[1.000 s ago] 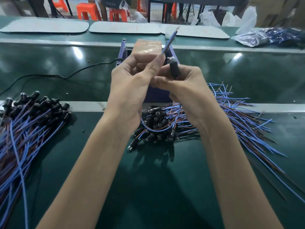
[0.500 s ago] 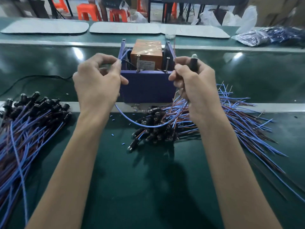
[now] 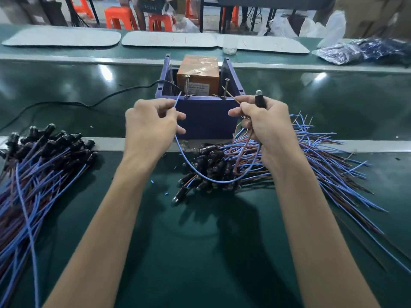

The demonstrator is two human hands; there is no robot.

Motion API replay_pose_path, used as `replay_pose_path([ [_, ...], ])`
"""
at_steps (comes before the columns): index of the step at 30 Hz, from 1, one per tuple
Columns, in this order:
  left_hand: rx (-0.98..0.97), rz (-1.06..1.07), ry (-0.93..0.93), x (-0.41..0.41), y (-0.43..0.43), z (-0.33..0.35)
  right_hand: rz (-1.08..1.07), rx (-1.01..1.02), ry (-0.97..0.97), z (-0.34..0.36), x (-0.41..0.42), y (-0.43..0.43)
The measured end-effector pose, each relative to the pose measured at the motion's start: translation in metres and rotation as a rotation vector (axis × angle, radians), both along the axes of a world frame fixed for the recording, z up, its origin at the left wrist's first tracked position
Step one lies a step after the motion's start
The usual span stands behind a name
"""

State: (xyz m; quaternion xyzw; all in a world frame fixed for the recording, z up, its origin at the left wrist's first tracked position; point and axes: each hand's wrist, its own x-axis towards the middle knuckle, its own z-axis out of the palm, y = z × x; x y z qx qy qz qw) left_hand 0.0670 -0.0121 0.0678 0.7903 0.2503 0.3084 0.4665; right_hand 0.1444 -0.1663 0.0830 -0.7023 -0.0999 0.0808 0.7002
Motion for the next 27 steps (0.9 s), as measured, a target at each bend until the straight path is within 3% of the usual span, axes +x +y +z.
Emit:
replay_pose_path([
  [12,-0.023,-0.069,-0.027,0.0014,-0.0009,-0.0045,0.010,0.007,-0.010,0.0020,0.0019,-0.0019],
  [20,-0.082,0.093,-0.124,-0.0020,0.0048,-0.0013,0.014,0.011,-0.005,0.0028,0.0011,-0.0012],
  [27,-0.134,-0.049,-0.056,0.0037,0.0040,-0.0061,0.013,-0.001,-0.004,0.0027,0.0011,-0.0004],
])
